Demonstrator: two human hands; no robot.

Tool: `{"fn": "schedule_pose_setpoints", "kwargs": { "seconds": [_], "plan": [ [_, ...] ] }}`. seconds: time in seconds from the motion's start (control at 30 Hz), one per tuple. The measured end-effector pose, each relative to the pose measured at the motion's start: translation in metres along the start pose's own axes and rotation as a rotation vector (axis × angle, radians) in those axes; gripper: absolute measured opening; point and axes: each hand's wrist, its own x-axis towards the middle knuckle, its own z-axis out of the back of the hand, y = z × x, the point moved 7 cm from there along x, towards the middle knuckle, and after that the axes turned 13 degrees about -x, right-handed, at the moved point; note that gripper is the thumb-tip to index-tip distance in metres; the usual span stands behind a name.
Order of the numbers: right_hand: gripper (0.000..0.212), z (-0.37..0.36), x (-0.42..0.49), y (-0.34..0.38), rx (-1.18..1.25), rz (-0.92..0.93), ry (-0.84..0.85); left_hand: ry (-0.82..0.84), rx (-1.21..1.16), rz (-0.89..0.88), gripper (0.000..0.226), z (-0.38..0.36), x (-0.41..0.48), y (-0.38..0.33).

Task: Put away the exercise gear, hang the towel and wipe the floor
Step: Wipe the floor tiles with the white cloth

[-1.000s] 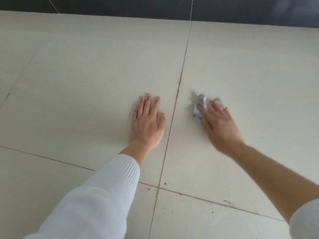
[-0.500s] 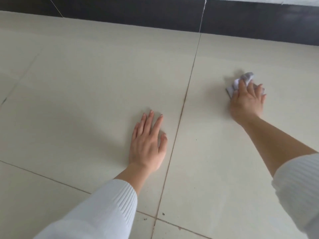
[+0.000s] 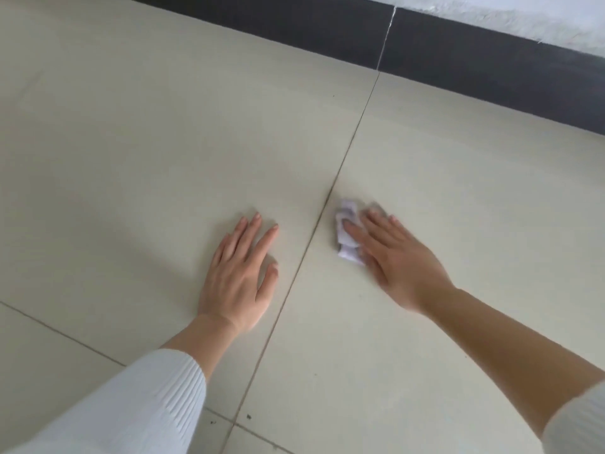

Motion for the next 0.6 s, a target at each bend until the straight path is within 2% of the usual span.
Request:
{"fn": "schedule_pose_setpoints", "kwargs": {
  "seconds": [0.1,0.2,0.27,0.33,0.47,0.6],
  "plan": [
    [0.051,0.006,0.03,-0.053,0.054,-0.373,0.013,-0.007,-0.011,0.006,0.059,0.0,-0.001,0.001],
    [0.05,0.01,0.072,-0.06,0.134,-0.543,0.03,-0.008,-0.014,0.018,0.059,-0.001,-0.004,0.0],
    [0.05,0.013,0.098,-0.048,0.157,-0.523,0.009,-0.02,-0.025,0.014,0.058,0.0,-0.004,-0.001],
    [0.05,0.015,0.109,-0.025,0.144,-0.425,-0.017,-0.031,-0.024,-0.002,0.057,0.0,-0.002,-0.002],
    [0.05,0.013,0.089,0.024,0.134,-0.251,-0.021,-0.034,-0.033,-0.001,0.056,-0.002,-0.001,-0.001],
    [0.055,0.009,0.047,0.063,0.127,-0.28,0.023,-0.038,-0.079,-0.024,0.06,-0.005,-0.001,0.0]
  ]
}}
